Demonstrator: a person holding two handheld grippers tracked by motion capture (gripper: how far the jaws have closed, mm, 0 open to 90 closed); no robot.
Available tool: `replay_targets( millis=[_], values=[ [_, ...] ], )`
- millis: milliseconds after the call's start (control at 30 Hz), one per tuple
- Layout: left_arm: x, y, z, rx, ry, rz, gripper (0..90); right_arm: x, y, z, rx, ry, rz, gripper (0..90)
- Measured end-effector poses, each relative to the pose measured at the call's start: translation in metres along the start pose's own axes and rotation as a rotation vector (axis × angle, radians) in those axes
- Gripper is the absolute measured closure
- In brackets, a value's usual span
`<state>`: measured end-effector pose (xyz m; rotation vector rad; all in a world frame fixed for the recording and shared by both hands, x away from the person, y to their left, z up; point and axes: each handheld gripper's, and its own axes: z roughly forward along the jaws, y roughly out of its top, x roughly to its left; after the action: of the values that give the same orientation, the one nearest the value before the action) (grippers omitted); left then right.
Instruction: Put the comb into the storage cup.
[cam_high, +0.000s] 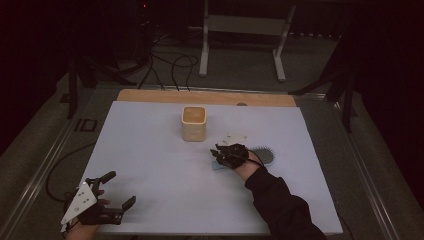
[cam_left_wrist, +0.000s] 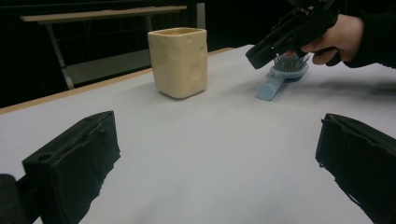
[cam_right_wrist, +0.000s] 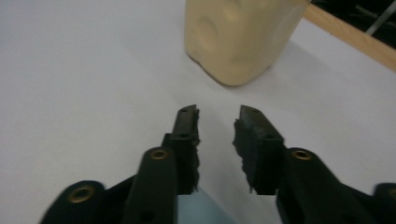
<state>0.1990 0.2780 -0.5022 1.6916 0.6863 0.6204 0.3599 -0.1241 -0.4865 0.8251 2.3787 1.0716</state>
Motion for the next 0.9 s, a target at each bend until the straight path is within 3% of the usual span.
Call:
replay_targets(
  millis=[200, 900],
  values=[
    [0.0, 0.0, 0.0, 0.0, -0.001, 0.0, 0.0, -0.001, 0.002, 0.007, 0.041, -0.002, 0.036, 89.7],
    [0.0, 0.0, 0.001, 0.006, 0.0, 0.005, 0.0, 0.003, -0.002, 0.024, 0.158, 0.043, 0.05, 90.0]
  ],
)
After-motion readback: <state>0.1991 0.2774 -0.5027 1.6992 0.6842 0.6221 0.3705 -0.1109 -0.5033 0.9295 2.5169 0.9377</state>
